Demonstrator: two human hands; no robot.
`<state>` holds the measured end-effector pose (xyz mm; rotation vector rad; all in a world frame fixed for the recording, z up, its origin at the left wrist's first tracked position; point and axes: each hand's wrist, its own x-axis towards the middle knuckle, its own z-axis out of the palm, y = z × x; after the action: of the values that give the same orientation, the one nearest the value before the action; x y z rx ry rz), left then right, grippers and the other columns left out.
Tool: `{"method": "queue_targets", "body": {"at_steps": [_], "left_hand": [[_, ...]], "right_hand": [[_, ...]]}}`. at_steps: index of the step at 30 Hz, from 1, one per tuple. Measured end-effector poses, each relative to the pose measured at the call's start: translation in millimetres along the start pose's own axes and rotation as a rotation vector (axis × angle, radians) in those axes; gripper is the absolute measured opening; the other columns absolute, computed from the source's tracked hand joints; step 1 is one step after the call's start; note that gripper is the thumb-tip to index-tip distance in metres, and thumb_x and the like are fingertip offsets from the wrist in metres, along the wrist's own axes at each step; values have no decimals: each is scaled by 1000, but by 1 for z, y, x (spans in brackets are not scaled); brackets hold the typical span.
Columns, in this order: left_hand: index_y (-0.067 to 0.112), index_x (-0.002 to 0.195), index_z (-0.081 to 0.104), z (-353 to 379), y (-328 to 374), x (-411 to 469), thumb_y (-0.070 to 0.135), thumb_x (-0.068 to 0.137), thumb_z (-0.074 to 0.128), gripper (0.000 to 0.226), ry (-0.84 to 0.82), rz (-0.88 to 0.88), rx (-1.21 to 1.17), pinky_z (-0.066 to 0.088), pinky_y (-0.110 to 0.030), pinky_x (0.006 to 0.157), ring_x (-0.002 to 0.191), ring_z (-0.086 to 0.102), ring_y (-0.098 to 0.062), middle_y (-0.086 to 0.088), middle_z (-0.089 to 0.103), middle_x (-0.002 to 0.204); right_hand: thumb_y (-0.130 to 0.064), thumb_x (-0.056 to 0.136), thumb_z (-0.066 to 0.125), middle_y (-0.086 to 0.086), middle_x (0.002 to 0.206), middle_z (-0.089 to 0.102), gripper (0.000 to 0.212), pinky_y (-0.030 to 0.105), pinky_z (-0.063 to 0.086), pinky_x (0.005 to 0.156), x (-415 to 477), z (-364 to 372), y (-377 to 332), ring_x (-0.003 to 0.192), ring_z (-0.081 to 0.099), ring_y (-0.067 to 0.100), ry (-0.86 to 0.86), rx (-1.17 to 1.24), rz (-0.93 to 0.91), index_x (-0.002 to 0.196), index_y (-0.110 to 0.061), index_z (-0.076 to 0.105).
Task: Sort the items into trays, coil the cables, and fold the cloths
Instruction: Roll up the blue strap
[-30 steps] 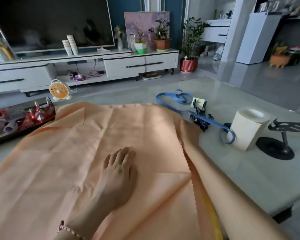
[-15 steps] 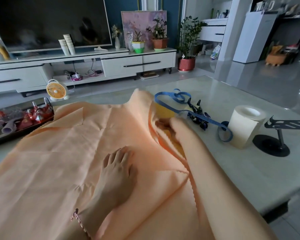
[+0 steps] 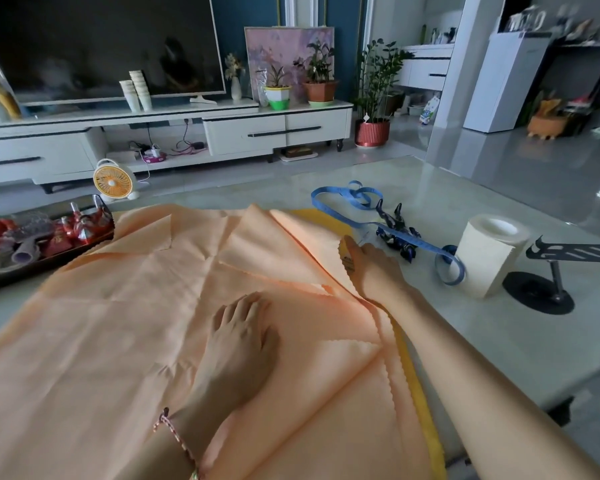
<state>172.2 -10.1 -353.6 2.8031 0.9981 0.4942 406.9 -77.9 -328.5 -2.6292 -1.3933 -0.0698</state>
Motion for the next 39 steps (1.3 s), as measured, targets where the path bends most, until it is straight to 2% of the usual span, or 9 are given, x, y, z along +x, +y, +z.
{"method": "queue_targets", "body": {"at_steps": [2,6,11,14,22,29,33,36,39], "left_hand": [[21,138,37,-2,1,-1,45,79,15,67,13,-8,-31,4,-22,109,136,26,-13,5,35,147],[17,132,43,-7,7,0,40,77,25,62,33,-53,-87,13,-27,107,129,36,-18,0,45,138],[17,133,42,-21,12,-9,42,87,33,52,-2,34,-104,17,-28,106,123,43,-20,-1,49,133],[16,131,45,-31,19,-26,37,94,36,43,-17,129,-111,18,-28,107,122,45,-20,0,49,133],[2,90,67,-40,65,-72,16,80,45,27,89,262,-341,42,-41,80,82,65,-33,-12,66,92],[8,103,65,-47,94,-96,5,83,55,23,62,349,-333,39,-38,91,104,56,-31,-9,60,112],[11,110,60,-52,101,-107,11,89,53,23,54,360,-410,36,-32,96,113,50,-25,-4,53,122],[11,109,61,-57,100,-117,11,90,53,20,82,302,-520,34,-19,87,103,50,-17,-1,52,117],[20,107,58,-64,100,-123,21,92,53,16,26,126,-740,36,-14,80,97,53,-8,8,50,107]], "right_hand": [[-29,96,41,17,138,39,60,41,43,91,-12,-8,3,120,44,35,-61,-67,-31,149,-20,15],[-13,87,41,16,131,38,49,35,43,87,-39,-28,6,115,46,34,-249,60,-15,136,-19,43],[-8,86,47,14,113,45,51,26,35,54,-93,-31,1,76,51,22,-165,-33,-96,133,-18,34],[0,83,50,11,113,47,39,29,43,72,-124,-32,7,95,51,24,-112,19,-85,120,-12,46],[-46,90,50,1,125,44,39,33,36,93,-189,-32,27,119,41,21,-37,124,163,120,-21,52],[-35,86,63,16,132,45,33,34,29,98,-229,-13,23,128,32,30,282,351,527,112,-15,60],[-13,82,70,18,119,47,33,29,42,77,-240,-14,23,91,50,24,418,967,799,109,-1,54],[4,84,57,16,80,58,24,25,39,48,-249,-27,25,55,47,19,468,1264,908,107,10,56],[7,85,53,18,91,63,17,18,45,44,-264,-47,10,62,54,20,810,1346,875,95,-4,61]]}}
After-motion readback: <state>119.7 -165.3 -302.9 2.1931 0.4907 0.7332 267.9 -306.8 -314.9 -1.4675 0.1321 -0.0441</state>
